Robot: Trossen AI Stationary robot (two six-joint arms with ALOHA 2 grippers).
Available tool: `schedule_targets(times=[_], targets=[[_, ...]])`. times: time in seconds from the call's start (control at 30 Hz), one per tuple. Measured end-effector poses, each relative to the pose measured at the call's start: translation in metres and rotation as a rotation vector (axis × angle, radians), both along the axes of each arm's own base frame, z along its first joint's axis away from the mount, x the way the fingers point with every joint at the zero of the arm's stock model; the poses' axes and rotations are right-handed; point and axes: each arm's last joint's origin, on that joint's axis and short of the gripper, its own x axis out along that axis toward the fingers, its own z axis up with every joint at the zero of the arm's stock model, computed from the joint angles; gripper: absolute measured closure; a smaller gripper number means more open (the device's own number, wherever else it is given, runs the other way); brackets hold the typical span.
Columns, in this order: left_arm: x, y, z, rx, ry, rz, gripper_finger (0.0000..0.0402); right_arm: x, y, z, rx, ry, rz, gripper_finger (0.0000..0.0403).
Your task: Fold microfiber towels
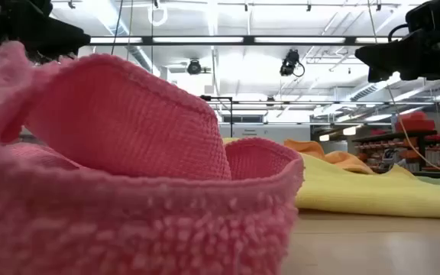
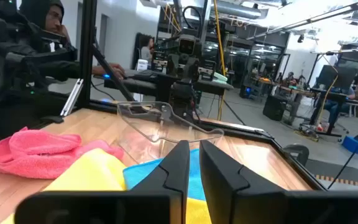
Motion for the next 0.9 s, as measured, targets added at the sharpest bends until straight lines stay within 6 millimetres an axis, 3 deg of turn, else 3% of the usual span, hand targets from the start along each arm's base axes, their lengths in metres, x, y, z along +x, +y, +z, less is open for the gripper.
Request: schedule_targets(times=[0.9], targets=[[0.0000, 0.0000, 0.0001, 0.000, -0.001, 0.000, 0.0316, 0.0000, 0.0000, 0.0000, 0.000, 0.000, 0.000, 0.0358]])
